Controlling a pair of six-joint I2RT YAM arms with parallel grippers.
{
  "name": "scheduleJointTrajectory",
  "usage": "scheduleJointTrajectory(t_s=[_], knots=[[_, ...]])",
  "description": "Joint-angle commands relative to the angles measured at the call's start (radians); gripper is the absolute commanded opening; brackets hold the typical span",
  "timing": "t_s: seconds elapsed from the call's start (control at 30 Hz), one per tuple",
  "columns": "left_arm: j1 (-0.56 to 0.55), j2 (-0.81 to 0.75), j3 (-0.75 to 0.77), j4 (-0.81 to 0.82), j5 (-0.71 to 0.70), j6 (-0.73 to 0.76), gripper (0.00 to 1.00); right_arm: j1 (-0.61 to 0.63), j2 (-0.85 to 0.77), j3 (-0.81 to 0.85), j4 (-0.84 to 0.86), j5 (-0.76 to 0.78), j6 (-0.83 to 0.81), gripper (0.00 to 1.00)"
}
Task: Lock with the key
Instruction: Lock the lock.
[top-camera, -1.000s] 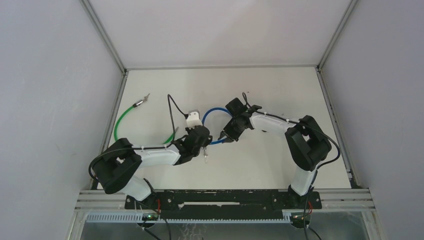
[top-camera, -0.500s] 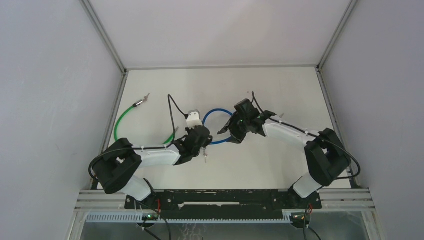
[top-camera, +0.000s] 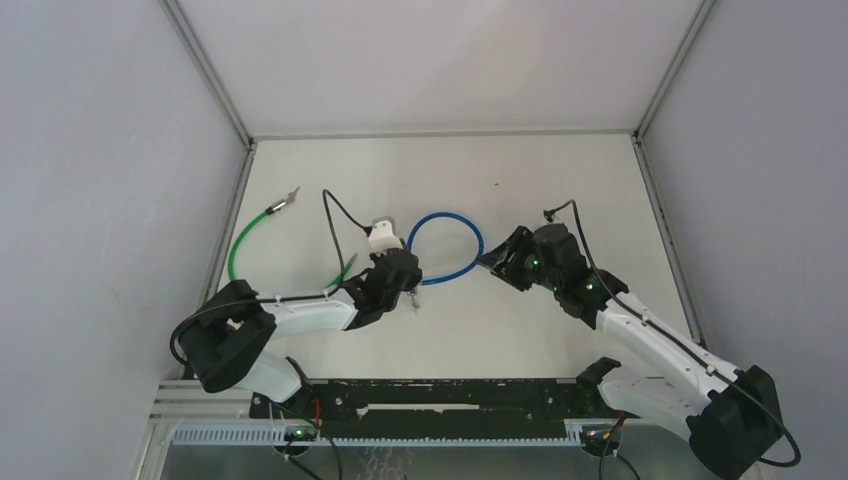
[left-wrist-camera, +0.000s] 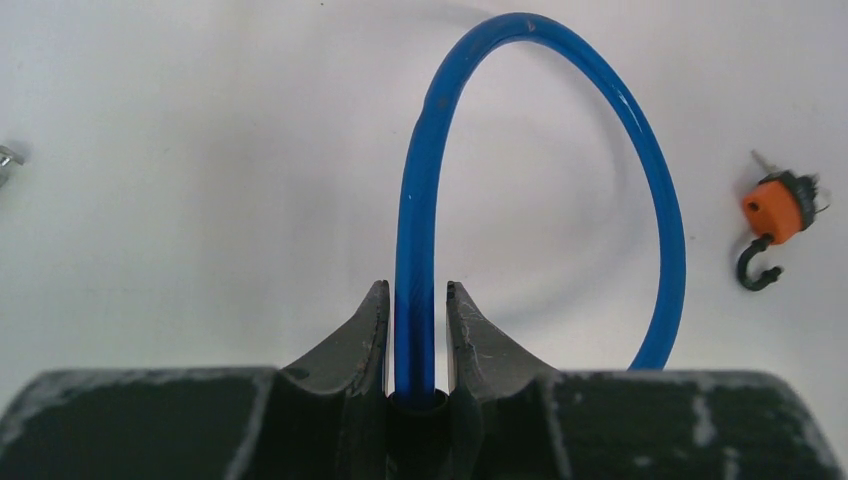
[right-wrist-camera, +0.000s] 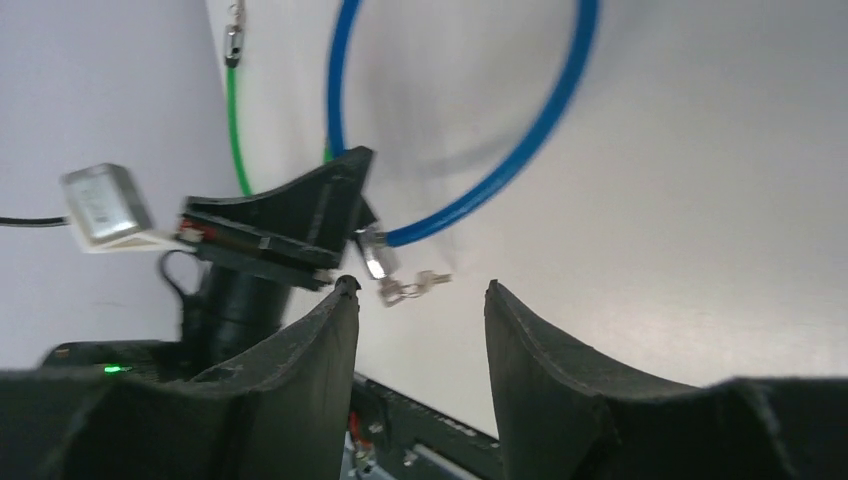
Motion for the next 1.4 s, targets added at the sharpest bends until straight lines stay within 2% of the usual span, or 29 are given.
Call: scheduleJointTrajectory(t_s=[0.0,0.17,0.23,0.33,0.53,0.73,0.87,1.0,1.2,1.37], knots=[[0.011,-0.049,0.047,0.053,-0.025,-0.127,0.00,0.009,-0.071,-0.140,0.211,0.039,-0.081,0.54],[0.011,-0.045,0.067,0.020,-0.030,-0.236,0.00,0.138,-0.114,-0.300,0.514,0.121,-0.230,0.53],[0.011,-0.056,0.073,0.018,-0.029,-0.246,0.00,0.169,-0.119,-0.319,0.558,0.153,-0.289,0.53],[0.012,-0.090,0.086,0.014,-0.027,-0.230,0.00,0.163,-0.112,-0.325,0.561,0.151,-0.294,0.56],[0.036,-0.191,0.081,0.022,-0.008,-0.209,0.00,0.052,-0.086,-0.330,0.595,-0.124,-0.236,0.56],[0.076,-0.292,0.056,0.107,0.048,-0.208,0.00,-0.035,-0.091,-0.376,0.767,-0.322,-0.132,0.57],[0.091,-0.331,0.009,0.231,0.078,-0.221,0.00,-0.050,-0.074,-0.360,0.819,-0.390,-0.082,0.57],[0.119,-0.336,-0.080,0.463,0.150,-0.258,0.00,-0.050,-0.068,-0.349,0.851,-0.436,-0.074,0.58],[0.154,-0.273,-0.171,0.826,0.270,-0.294,0.00,-0.059,-0.092,-0.315,0.851,-0.471,-0.088,0.52],[0.180,-0.203,-0.178,1.012,0.393,-0.318,0.00,-0.064,-0.043,-0.229,0.804,-0.565,-0.045,0.54]])
